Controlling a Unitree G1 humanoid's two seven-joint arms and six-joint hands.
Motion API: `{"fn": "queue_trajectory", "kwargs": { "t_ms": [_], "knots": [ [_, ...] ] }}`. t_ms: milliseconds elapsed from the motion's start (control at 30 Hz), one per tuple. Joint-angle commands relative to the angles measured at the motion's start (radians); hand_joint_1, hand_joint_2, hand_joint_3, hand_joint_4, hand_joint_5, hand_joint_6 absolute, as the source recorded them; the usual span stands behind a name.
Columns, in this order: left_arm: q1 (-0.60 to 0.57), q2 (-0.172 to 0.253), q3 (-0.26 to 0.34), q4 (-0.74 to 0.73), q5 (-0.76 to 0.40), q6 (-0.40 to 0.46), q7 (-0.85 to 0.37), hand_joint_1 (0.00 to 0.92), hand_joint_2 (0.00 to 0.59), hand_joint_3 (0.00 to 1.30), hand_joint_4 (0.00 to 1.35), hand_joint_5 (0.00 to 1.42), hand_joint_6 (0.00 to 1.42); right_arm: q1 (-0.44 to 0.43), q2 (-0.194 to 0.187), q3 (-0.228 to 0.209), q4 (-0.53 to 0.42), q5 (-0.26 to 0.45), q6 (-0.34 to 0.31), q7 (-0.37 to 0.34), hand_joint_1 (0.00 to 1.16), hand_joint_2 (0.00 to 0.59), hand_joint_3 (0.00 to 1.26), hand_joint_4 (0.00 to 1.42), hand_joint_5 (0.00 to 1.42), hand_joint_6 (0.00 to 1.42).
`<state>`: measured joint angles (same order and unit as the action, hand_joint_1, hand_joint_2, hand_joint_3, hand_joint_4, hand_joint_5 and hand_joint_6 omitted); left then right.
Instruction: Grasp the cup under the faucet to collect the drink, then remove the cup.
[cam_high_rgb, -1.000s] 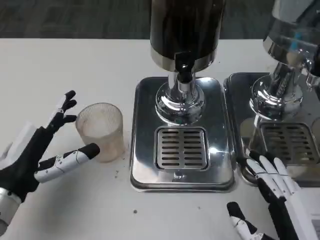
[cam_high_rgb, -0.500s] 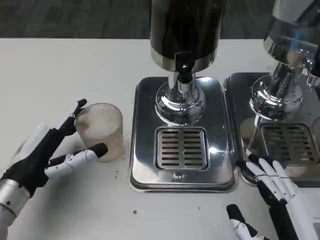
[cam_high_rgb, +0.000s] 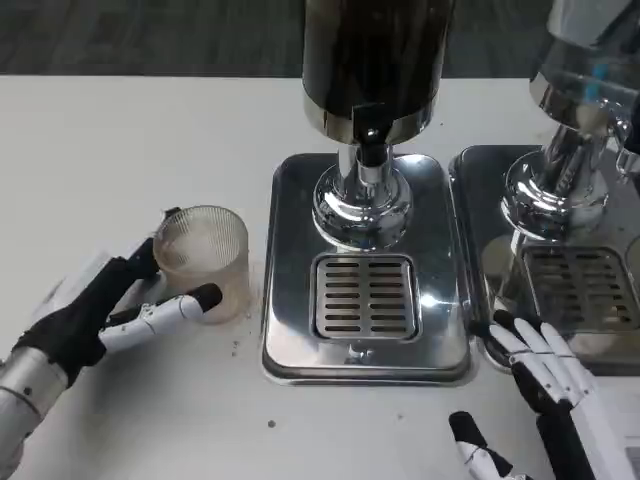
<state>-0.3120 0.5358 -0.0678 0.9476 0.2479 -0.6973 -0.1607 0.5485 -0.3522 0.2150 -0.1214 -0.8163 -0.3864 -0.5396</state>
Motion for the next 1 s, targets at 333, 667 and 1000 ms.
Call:
{"fn": "queue_trajectory", "kwargs": {
  "t_ms": [333,667,1000],
  "knots": [
    [-0.029,-0.020,-0.047,0.011,0.035,0.076,0.051,0.161,0.008,0.00,0.01,0.18,0.14,0.014,0.002,-0.012,-0.025,0.027,-0.018,0.015,0.37,0.396,0.21,0.11,0.08,0.23],
    [-0.033,-0.055,-0.088,-0.006,0.105,0.124,0.164,0.157,0.007,0.00,0.05,0.21,0.16,0.025,0.012,-0.014,-0.032,0.029,-0.018,0.016,0.37,0.397,0.22,0.11,0.09,0.23],
    [-0.031,-0.088,-0.125,-0.007,0.174,0.169,0.302,0.212,0.018,0.08,0.14,0.30,0.23,0.023,0.021,-0.020,-0.034,0.030,-0.017,0.016,0.38,0.404,0.22,0.12,0.10,0.25]
  ]
}}
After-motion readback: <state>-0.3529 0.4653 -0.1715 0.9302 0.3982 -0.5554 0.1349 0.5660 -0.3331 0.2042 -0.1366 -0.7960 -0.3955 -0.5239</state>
